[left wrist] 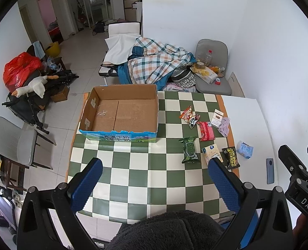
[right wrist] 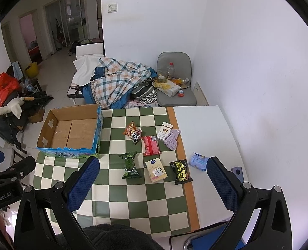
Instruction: Organize soft objects
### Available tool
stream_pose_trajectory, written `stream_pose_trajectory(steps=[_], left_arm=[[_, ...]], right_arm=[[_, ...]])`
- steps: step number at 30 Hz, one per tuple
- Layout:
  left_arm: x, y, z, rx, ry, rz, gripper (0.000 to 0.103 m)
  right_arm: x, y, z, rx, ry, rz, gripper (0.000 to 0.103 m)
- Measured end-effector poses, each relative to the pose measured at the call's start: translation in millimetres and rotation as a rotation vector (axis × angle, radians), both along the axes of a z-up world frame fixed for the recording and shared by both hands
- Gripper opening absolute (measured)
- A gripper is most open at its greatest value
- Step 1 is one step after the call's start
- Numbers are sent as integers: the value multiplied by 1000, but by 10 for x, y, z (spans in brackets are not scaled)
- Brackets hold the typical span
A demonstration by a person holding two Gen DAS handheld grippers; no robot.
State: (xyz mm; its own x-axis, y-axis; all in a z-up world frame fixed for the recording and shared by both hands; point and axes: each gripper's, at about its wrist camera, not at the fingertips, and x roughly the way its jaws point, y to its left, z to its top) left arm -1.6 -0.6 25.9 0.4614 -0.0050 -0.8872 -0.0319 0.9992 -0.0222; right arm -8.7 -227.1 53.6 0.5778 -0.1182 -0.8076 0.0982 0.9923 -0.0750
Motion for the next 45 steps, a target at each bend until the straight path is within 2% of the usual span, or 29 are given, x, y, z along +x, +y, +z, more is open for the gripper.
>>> stream_pose_trajectory(steps=[25,30,34,37,41,45], left_arm=[[-21,7,-18,-7,2,-9,103],[232,-113,-225,-31,43,-41,103],[637,-264,-604,-27,124,-54,103],[961,-399,-1106,-33,227,-75,103],[1319,-573,-1836,-85,366,-97,103],[1554,-729,-2502,-129,467,-94,103]], right_arm=[[-35,41,-11,2,-5,2,103],[47,-7,-119,16,18,-15,103],[275,-207,-395,9,73,-45,103],[521,-403,-736,1,131,-56,103],[916,-636,-1511,7,259,-45,103],[1297,-731,-2548,33,399,-5,103]])
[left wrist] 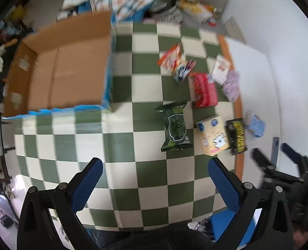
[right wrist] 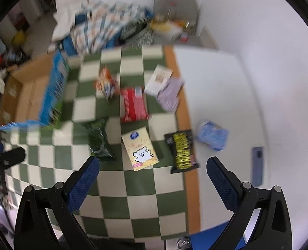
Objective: Organize soft objects
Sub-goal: 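Grasp the green wipes pack with the left tool while the right tool grasps the yellow Vinda pack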
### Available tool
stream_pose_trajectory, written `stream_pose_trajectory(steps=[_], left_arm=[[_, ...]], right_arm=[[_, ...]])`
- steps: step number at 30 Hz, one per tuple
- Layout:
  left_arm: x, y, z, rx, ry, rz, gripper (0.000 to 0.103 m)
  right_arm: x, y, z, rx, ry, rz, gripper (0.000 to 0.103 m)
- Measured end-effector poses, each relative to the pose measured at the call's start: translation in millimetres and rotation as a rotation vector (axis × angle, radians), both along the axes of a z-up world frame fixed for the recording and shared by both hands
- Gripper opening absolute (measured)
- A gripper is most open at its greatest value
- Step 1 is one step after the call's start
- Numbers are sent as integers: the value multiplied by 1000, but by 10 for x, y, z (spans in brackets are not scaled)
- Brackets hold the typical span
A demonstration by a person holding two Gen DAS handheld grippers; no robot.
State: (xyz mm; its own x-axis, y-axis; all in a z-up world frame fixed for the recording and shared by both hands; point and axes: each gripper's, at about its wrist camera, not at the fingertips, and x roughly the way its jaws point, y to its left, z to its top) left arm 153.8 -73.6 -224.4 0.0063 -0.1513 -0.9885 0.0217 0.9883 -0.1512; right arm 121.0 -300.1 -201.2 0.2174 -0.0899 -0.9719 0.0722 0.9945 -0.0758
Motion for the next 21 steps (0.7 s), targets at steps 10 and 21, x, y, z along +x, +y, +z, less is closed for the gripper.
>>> stream_pose_trajectory(steps=[10,21], left_arm=[[300,-272,-1127,-61,193,5,101],[472,-731,-1837,-52,307,-48,75]], right_arm=[[383,-71,-1980,153,272,-18,81],[184,-419,-2368,242,298,-149,74]])
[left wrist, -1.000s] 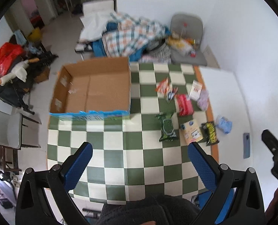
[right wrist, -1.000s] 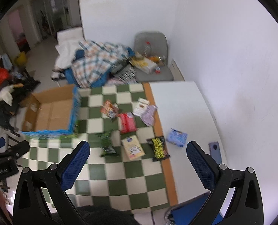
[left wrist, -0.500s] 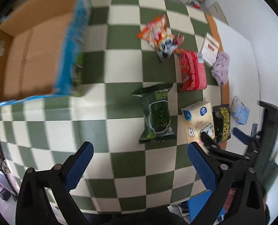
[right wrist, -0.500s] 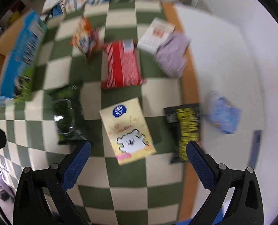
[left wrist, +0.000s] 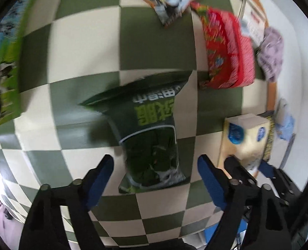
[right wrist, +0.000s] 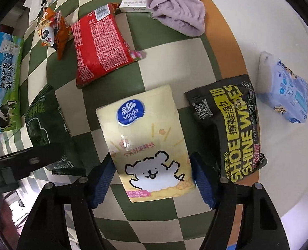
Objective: Organize soft objects
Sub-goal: 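Grasp the green wipes pack with the left tool while the right tool grasps the yellow Vinda pack, then carry both packs into the cardboard box and open both tools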
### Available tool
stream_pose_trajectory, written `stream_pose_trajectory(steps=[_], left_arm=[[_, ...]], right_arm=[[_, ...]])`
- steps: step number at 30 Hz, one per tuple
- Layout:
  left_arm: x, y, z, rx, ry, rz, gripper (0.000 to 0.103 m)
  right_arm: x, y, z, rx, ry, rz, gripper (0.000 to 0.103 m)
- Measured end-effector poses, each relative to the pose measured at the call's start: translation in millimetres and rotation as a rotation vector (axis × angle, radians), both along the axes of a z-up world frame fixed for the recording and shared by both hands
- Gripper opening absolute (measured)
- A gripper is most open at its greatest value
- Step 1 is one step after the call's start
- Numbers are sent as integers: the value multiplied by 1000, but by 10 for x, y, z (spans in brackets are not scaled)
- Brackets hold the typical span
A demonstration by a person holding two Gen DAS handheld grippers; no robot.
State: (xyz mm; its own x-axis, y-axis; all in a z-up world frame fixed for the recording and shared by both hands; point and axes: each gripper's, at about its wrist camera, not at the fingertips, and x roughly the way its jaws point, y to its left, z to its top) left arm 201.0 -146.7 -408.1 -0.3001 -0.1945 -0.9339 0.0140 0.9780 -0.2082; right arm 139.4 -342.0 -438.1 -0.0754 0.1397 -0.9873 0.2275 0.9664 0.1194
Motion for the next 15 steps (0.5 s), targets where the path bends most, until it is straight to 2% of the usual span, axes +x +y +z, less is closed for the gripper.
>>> stream_pose_trajectory(steps=[2,6,10,15], left_arm=[[-17,-28,-86,18,12,-6,68],[-28,-101,-90,46,-20,-34,66],[-49,-135,-62,110,-53,-69,42],[-126,-97,-22,135,-78,-67,35]], right_arm=[[-10,8,-22,-3,8,9,74],[17,36,-197,1,28,-1,74],[-18,79,-367,-10,33,1,75],[-79,219,-450,-57,32,14,71]])
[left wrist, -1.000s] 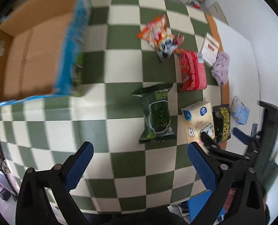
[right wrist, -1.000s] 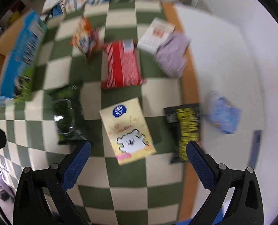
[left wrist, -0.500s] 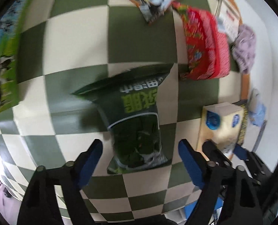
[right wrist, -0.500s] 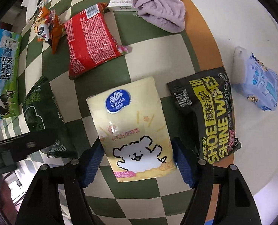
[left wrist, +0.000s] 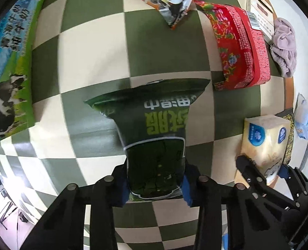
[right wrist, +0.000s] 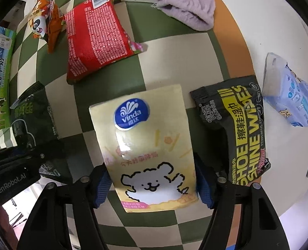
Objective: Organize soft objects
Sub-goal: 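Carry both packs into the cardboard box and open both tools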
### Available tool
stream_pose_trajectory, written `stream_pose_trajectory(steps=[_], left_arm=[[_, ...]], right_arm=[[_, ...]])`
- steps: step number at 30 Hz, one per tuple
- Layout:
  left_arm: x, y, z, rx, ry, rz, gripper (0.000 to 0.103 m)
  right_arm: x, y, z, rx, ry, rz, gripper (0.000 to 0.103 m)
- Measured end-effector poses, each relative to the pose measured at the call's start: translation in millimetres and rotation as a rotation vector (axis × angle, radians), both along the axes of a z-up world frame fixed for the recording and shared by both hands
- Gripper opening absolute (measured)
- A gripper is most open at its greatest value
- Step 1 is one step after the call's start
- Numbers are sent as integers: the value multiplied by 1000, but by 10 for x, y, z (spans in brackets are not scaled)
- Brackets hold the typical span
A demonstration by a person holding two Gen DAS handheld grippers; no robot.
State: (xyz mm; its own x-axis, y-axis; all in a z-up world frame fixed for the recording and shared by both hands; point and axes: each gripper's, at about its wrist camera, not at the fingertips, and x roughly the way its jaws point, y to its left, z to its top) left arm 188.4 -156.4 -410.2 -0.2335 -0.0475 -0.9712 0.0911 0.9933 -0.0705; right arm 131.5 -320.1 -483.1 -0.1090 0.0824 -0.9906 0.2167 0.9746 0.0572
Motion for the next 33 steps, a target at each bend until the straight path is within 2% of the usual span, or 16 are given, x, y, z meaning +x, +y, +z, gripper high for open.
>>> stream_pose_trajectory(steps=[3,6,11,17,18,21,24,27,30,33], left_arm=[[-59,42,171,-3,-32,-4,34],[-157,90,472,-22,-98,-15,34],[-274,275,1141,-61,-228,-11,34],[-41,875,1945,-100,-349,46,34],[6,969,2056,-102,-361,55,34],[164,1403,2293,-122,-388,92,34],[425,1910,2398,-125,-393,120,34],[718,2328,2319,-129,-376,136,34],[1082,2722,2152,-138,-338,162,34],[1421,3079,1879,-149,-289,178,34]], right_arm=[[-61,54,64,-6,-7,-5,69],[-38,128,297,17,-23,-10,66],[-249,307,708,65,-89,17,66],[-252,778,1420,171,-196,80,66],[-132,863,1669,190,-213,89,66],[59,1189,2077,260,-265,122,66],[268,1645,2368,315,-306,157,66],[555,2167,2588,336,-329,189,66],[914,2732,2604,336,-326,212,66],[1194,3194,2488,312,-328,233,66]])
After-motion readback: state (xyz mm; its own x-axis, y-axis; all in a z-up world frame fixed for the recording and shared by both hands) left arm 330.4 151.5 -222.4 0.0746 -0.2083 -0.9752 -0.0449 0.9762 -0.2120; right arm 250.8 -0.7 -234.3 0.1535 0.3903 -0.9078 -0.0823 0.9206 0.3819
